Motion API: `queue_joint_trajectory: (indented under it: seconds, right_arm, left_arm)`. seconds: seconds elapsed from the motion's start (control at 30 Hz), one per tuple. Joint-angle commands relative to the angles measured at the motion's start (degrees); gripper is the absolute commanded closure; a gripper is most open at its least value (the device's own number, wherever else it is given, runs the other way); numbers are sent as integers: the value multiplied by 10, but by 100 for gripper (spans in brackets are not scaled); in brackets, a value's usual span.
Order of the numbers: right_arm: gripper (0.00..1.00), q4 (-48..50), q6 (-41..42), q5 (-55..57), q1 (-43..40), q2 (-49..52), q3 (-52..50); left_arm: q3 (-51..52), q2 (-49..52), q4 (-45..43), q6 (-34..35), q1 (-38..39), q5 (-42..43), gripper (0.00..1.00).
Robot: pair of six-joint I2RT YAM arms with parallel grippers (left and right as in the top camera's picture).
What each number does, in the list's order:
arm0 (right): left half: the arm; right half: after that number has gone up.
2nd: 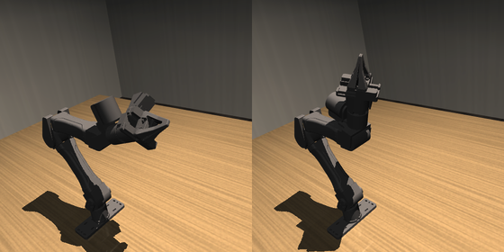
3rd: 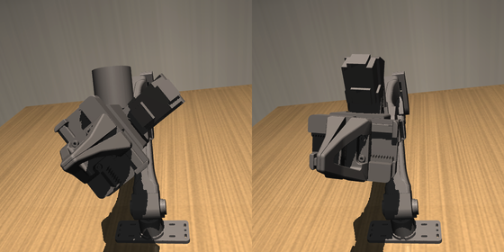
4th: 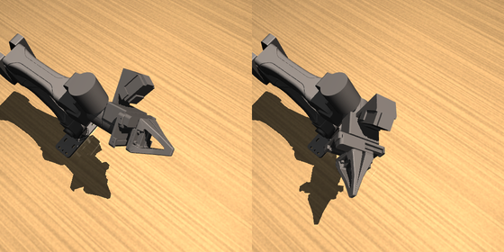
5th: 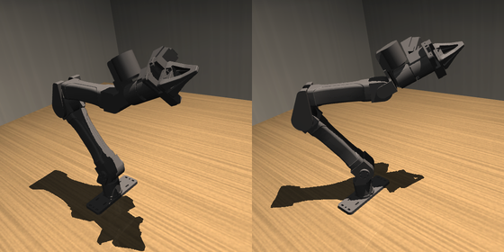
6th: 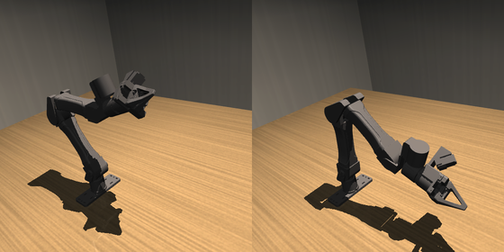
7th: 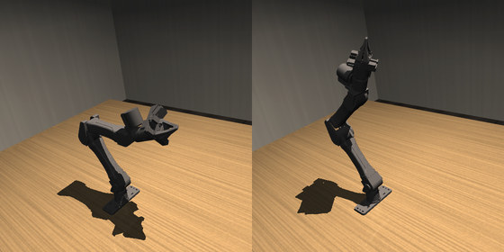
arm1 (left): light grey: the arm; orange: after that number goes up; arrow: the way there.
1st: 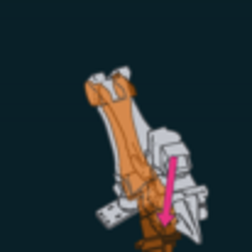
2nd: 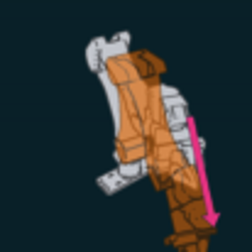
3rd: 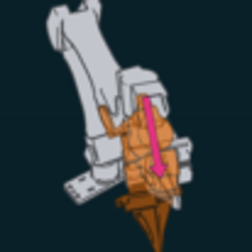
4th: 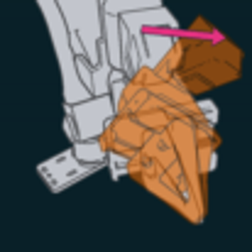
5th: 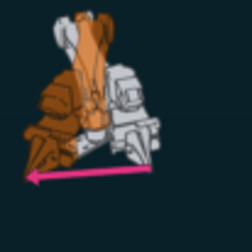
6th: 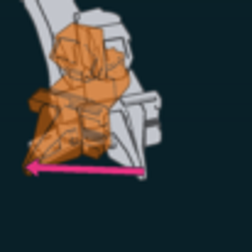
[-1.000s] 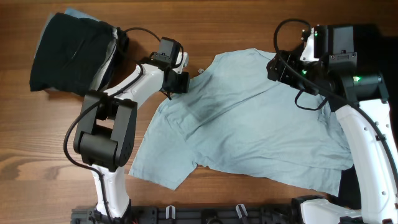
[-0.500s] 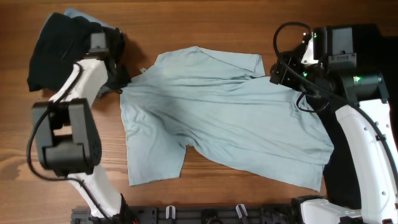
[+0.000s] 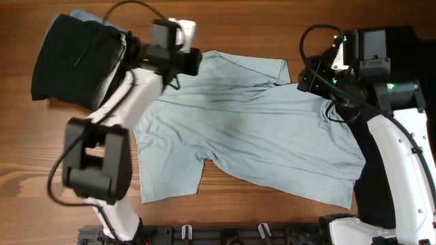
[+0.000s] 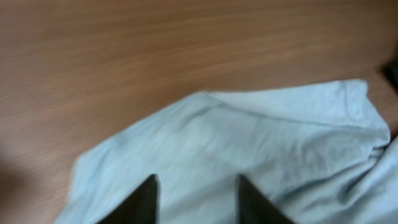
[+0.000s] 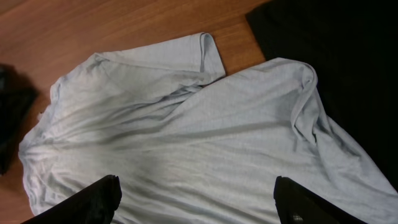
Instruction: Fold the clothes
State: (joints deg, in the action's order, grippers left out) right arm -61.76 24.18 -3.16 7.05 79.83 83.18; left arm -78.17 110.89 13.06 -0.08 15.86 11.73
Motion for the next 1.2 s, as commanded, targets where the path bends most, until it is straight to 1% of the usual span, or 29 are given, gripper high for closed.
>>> queue_joint_trajectory:
  seconds: [0.0, 0.07, 0.1, 0.13, 0.17, 0.2, 0.23, 0.27, 0.3, 0.33, 0.4, 0.43, 0.47, 0.6, 0.63, 0.73, 0.8, 0.9, 0.97, 1.03, 1.1, 1.13, 1.17]
  right_arm:
    - [16, -4, -6, 13, 0, 6, 3]
    - [16, -9, -6, 13, 0, 6, 3]
    - [16, -12, -6, 13, 0, 6, 3]
    - [16, -16, -6, 13, 0, 6, 3]
    - [16, -19, -6, 13, 0, 6, 3]
    - [16, -20, -6, 13, 0, 6, 3]
    - [16, -21, -6, 13, 0, 6, 3]
    - [16, -22, -1, 13, 0, 6, 3]
    - [16, -23, 0, 13, 0, 6, 3]
    - [16, -23, 0, 13, 0, 6, 3]
    - [16, -22, 1, 13, 0, 6, 1]
    - [16, -23, 3, 13, 0, 6, -1]
    - [16, -23, 3, 13, 0, 6, -4]
    - [16, -14, 5, 13, 0, 7, -30]
    - [16, -13, 10, 13, 0, 7, -38]
    - [16, -13, 15, 13, 0, 7, -60]
    - [16, -11, 15, 13, 0, 7, -78]
    - [16, 3, 15, 14, 0, 7, -103]
    - [16, 14, 16, 19, 0, 7, -115]
    - [16, 30, 16, 41, 0, 7, -124]
    - [16, 47, 17, 84, 0, 8, -124]
    - [16, 59, 17, 110, 0, 10, -124]
    - [16, 73, 17, 135, 0, 12, -124]
  left_arm:
    - [2, 61, -49, -27, 11, -22, 80]
    - [2, 80, -64, -27, 12, -22, 84]
    - [2, 88, -69, -27, 12, -22, 83]
    - [2, 94, -72, -27, 12, -22, 71]
    - [2, 103, -76, -26, 11, -21, 51]
    - [2, 112, -78, -27, 11, -17, 43]
    - [2, 120, -80, -27, 11, -14, 37]
    - [2, 126, -80, -27, 11, -14, 34]
    - [2, 134, -80, -27, 11, -16, 34]
    - [2, 140, -81, -27, 10, -16, 39]
    - [2, 152, -83, -27, 7, -20, 60]
    - [2, 160, -86, -27, 5, -27, 72]
    - [2, 166, -90, -23, 1, -34, 80]
    - [2, 201, -118, 12, -40, -82, 94]
    - [1, 210, -132, 28, -59, -87, 96]
    - [-1, 216, -175, 91, -117, -85, 96]
    - [-23, 213, -183, 130, -151, -68, 96]
    - [-82, 213, -153, 167, -187, -14, 96]
    - [-115, 213, -130, 172, -195, 23, 96]
    - [-145, 210, -105, 170, -196, 39, 96]
    - [-166, 203, -86, 170, -190, 39, 93]
    - [-171, 198, -80, 170, -186, 39, 89]
    - [-174, 190, -76, 170, -183, 40, 81]
